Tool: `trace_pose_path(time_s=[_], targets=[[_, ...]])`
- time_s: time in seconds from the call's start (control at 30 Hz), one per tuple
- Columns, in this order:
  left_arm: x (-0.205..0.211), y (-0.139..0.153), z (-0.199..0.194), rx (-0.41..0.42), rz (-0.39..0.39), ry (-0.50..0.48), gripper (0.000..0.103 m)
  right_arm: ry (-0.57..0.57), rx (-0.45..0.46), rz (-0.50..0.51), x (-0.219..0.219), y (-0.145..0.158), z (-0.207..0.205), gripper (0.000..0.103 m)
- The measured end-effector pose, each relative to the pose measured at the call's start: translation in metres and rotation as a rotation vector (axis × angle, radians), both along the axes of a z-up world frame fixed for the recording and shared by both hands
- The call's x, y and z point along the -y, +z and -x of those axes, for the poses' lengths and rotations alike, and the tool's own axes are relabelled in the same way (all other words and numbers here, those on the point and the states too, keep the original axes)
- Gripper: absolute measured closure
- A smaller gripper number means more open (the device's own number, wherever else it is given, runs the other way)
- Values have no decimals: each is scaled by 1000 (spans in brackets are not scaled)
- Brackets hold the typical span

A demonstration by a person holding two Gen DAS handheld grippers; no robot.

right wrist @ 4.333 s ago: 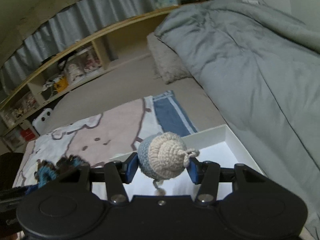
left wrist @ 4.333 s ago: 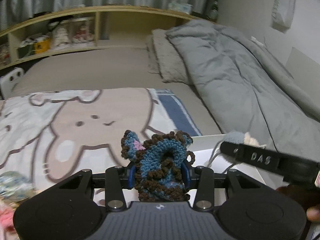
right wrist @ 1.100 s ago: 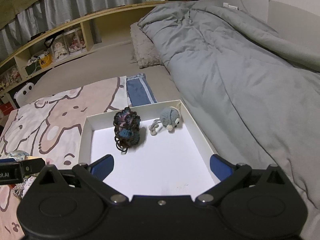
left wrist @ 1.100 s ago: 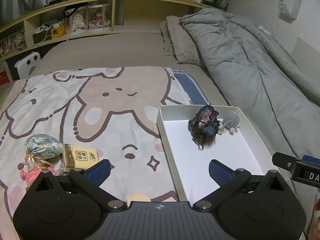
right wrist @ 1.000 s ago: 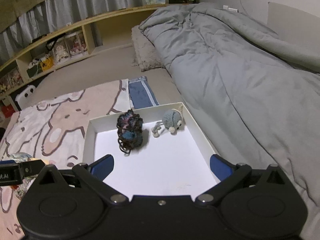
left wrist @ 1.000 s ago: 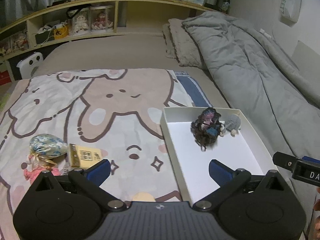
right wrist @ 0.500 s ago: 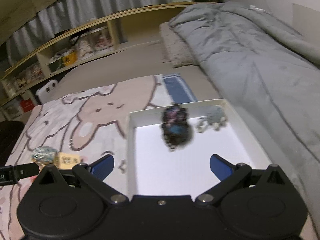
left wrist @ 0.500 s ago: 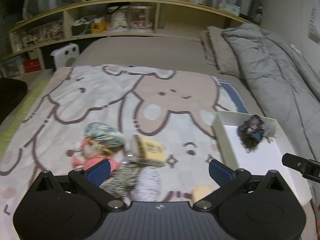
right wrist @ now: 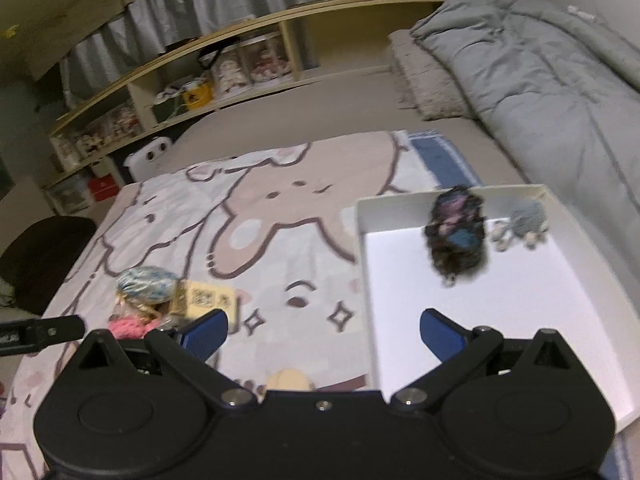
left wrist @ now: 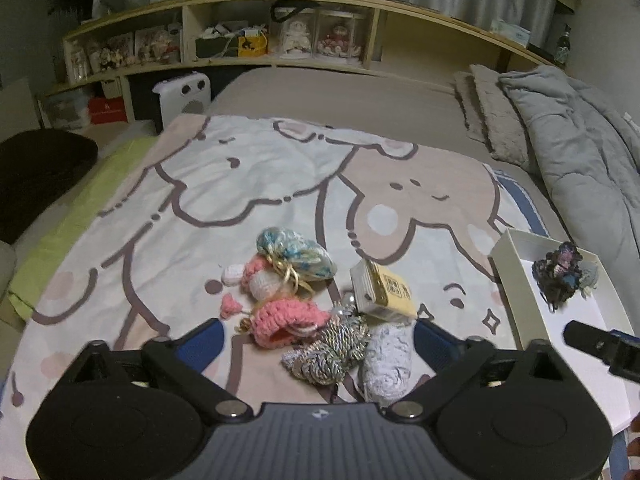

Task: Organize objects
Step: 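Grasp the white yarn ball with left tool while right tool grasps wooden board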

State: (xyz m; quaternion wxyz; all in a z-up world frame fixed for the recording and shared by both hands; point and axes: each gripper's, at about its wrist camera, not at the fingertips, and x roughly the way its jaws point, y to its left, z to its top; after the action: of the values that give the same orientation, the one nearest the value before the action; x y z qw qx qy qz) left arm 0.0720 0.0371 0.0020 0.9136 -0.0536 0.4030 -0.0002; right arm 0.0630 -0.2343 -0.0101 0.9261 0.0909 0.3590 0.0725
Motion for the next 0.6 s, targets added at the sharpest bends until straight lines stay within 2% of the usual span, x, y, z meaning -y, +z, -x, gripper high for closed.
trace_pose_path(time_s=[0.23, 0.3, 0.33, 0.37, 0.5, 0.6], targets=[[13, -23, 0, -75, 70, -82, 42, 92, 5, 41, -20, -22, 5, 0], [17, -30, -3, -96, 107, -109, 48, 108, -10, 29, -21, -29, 4, 10], [18, -34, -5, -108, 125, -114, 49, 112, -29, 27, -22, -33, 2, 20], [19, -37, -7, -119, 140, -111, 51, 114, -52, 29, -23, -37, -1, 26], [21, -49, -14, -151, 198, -100, 53, 136, -92, 43, -28, -47, -6, 32], [25, -57, -20, -172, 211, -100, 54, 147, -125, 39, -32, -54, -9, 37]])
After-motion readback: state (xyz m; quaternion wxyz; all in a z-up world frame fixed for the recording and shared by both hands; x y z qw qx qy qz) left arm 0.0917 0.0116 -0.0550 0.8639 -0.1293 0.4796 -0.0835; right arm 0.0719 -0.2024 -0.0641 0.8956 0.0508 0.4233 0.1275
